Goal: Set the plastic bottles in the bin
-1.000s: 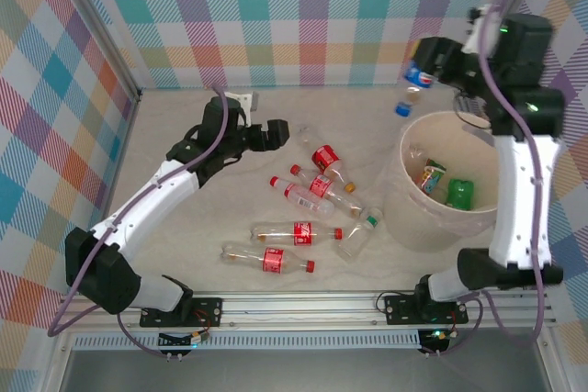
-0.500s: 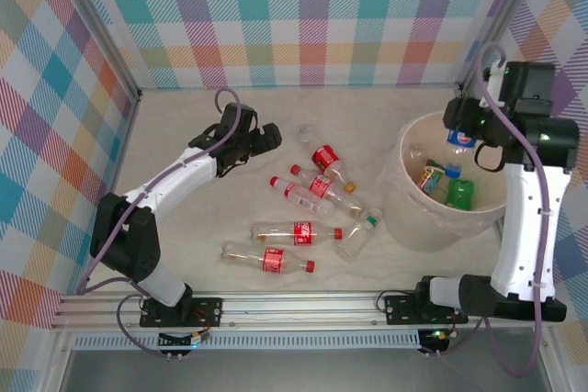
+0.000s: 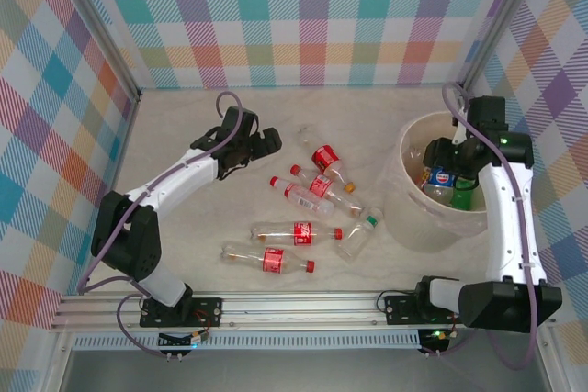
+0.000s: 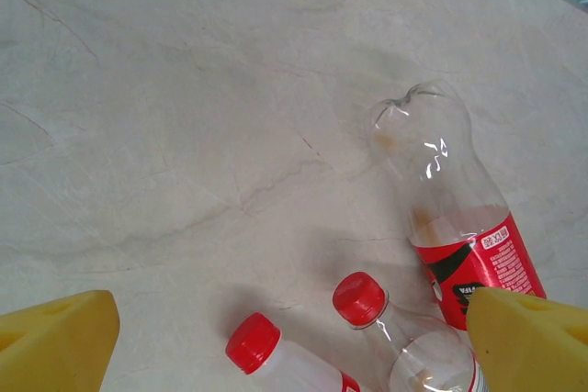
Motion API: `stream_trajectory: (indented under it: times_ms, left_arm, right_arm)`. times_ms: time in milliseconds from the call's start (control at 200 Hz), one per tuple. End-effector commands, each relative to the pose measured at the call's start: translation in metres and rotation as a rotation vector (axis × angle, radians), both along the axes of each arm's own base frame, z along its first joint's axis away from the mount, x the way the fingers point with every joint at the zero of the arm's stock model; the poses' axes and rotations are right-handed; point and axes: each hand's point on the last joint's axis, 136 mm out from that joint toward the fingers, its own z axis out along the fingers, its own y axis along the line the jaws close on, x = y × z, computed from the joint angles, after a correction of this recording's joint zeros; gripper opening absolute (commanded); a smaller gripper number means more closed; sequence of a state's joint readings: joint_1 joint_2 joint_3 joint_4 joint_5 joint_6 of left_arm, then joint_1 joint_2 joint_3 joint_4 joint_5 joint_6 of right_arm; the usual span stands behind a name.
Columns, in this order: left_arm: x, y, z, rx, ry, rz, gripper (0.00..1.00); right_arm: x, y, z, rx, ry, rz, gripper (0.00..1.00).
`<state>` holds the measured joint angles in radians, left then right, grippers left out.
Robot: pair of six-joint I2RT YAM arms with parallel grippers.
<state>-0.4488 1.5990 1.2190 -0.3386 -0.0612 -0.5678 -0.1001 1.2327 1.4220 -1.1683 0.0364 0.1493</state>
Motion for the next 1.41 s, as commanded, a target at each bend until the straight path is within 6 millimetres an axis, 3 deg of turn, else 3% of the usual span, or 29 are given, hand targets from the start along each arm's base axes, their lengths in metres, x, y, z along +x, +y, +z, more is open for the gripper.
stream_trajectory:
  times_ms: [0, 200, 500, 735, 1105, 1400]
  left_arm:
    - [-0.005, 0.002, 0.005, -0.019, 0.0, 0.007, 0.96]
    - [-0.004, -0.002, 0.0, -0.031, 0.01, -0.005, 0.97]
    - [-0.004, -0.004, -0.005, -0.04, 0.02, -0.003, 0.99]
    - [-0.004, -0.006, -0.008, -0.046, 0.028, -0.004, 0.99]
    - [-0.004, -0.01, -0.009, -0.06, 0.042, -0.007, 0.99]
    - [-0.014, -0.002, -0.002, -0.023, 0.058, -0.001, 0.99]
  right_arm:
    - [0.015, 0.002, -0.007, 0.041, -0.024, -0.013, 0.53]
    - [0.018, 0.004, -0.023, 0.069, 0.0, -0.017, 0.68]
    - [0.016, 0.001, -0.005, 0.068, -0.04, -0.013, 0.87]
    - [0.011, 0.002, 0.013, 0.063, -0.075, -0.006, 0.88]
    - [-0.003, 0.0, 0.067, 0.032, -0.187, 0.002, 0.88]
    - [-0.006, 0.02, 0.094, 0.113, -0.304, 0.072, 0.88]
